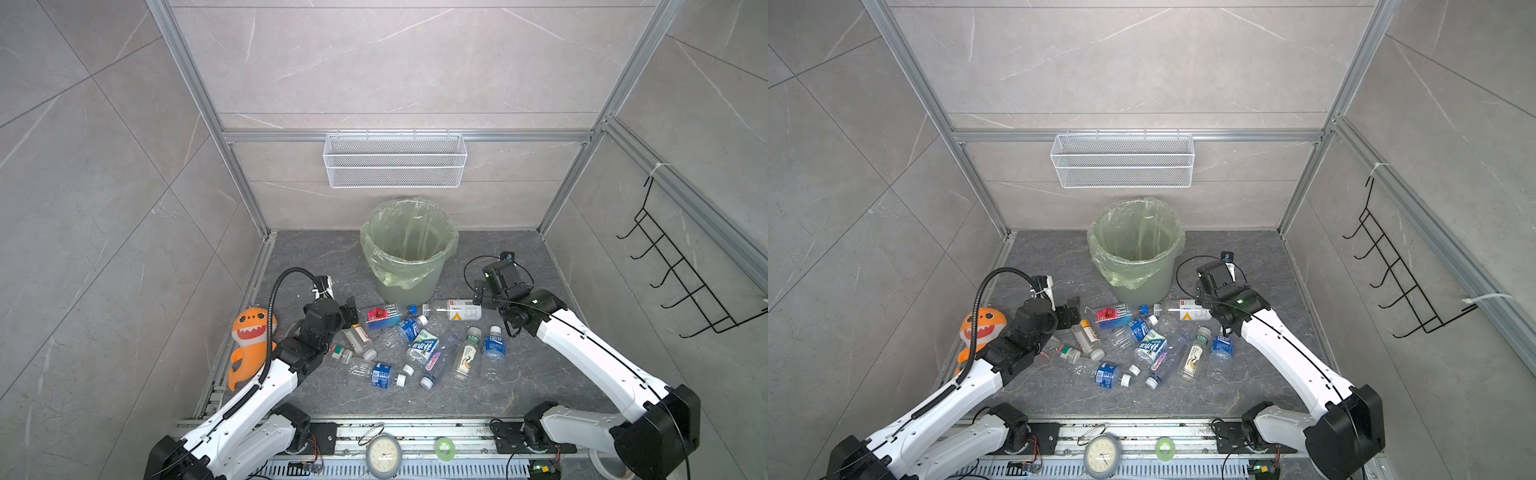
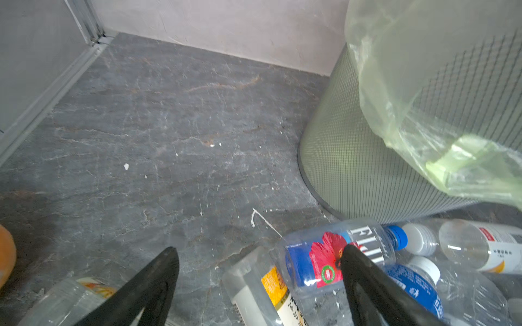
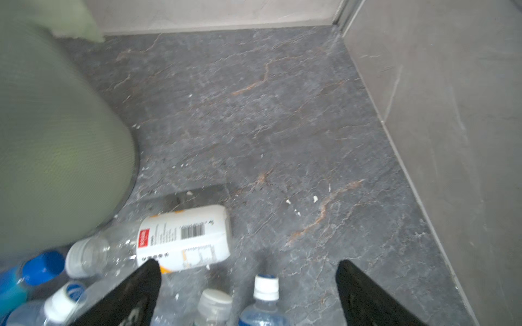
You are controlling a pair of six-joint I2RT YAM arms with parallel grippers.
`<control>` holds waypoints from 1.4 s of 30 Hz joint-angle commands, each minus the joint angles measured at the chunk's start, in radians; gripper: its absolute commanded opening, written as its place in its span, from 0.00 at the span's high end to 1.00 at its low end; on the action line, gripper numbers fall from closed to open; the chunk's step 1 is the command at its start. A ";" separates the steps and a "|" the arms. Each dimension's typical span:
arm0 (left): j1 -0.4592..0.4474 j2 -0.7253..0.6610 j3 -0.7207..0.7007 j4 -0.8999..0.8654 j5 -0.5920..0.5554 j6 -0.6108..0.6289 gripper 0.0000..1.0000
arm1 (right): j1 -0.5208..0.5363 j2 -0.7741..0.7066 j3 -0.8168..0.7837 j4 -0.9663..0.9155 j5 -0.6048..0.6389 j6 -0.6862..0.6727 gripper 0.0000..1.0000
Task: Throw the plastic bottles in the bin
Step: Pick up the plastic bottle from the middle-right of the table.
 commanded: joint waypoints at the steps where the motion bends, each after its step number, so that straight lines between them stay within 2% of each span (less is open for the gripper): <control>1: -0.025 0.014 0.033 -0.074 0.055 -0.021 0.11 | 0.055 -0.008 -0.003 -0.157 -0.044 0.055 0.06; 4: -0.047 0.029 0.024 -0.092 0.077 -0.033 0.15 | 0.106 -0.030 -0.023 -0.227 -0.031 0.137 0.09; 7: -0.073 0.037 0.011 -0.094 0.106 -0.045 0.17 | 0.132 -0.075 -0.073 -0.244 -0.092 0.189 0.11; 12: -0.144 0.047 -0.018 -0.079 0.160 -0.022 0.19 | 0.141 -0.152 -0.158 -0.253 -0.220 0.187 0.12; 14: -0.169 0.046 -0.031 -0.070 0.176 -0.020 0.19 | 0.142 -0.155 -0.184 -0.272 -0.233 0.199 0.11; 18: -0.198 0.040 -0.053 -0.057 0.176 -0.025 0.19 | 0.141 -0.157 -0.252 -0.281 -0.232 0.259 0.11; 29: -0.199 0.050 -0.064 -0.061 0.176 -0.024 0.19 | 0.138 -0.154 -0.315 -0.225 -0.163 0.390 0.13; 32: -0.199 0.048 -0.068 -0.062 0.176 -0.025 0.20 | 0.116 -0.159 -0.339 -0.197 -0.161 0.400 0.17; 38: -0.199 0.054 -0.074 -0.056 0.176 -0.030 0.20 | 0.015 -0.156 -0.389 -0.122 -0.242 0.351 0.20; 42: -0.199 0.061 -0.078 -0.052 0.176 -0.032 0.20 | -0.059 -0.121 -0.435 -0.039 -0.355 0.298 0.23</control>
